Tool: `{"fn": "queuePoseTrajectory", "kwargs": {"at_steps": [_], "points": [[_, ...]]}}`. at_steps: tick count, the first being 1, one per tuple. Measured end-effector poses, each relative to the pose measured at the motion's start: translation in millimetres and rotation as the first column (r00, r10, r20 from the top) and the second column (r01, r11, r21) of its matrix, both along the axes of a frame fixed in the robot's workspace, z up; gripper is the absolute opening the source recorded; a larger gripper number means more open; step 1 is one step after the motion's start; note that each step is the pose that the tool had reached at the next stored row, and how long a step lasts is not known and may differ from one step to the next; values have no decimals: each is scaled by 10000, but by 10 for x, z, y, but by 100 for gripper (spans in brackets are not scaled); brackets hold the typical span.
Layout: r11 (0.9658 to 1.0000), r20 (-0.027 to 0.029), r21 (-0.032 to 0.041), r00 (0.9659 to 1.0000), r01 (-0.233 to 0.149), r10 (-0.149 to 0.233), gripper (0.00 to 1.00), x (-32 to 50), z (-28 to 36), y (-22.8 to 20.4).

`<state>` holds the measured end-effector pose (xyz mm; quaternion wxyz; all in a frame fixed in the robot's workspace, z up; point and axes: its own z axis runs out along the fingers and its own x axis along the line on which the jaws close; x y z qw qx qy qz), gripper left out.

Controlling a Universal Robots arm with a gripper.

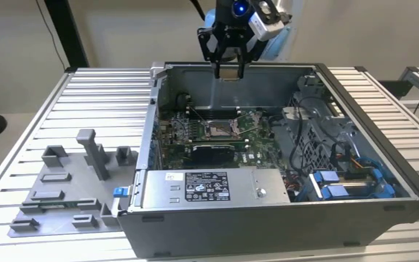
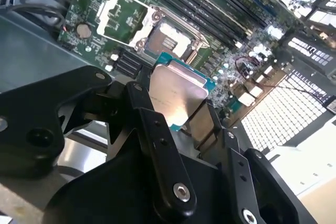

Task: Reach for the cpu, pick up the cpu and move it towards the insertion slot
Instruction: 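Pick up the cpu and move it towards the insertion slot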

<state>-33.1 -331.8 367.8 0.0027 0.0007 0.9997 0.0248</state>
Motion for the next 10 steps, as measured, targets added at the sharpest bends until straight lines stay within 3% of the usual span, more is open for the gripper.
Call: {"fn": "queuePoseTrajectory", "kwargs": {"at_steps": [3,10], "points": [[10000,6,-1,10000,7,-7,0,-20,0,25],[10000,17,0,10000,6,-6,0,-21,0,25]]}}
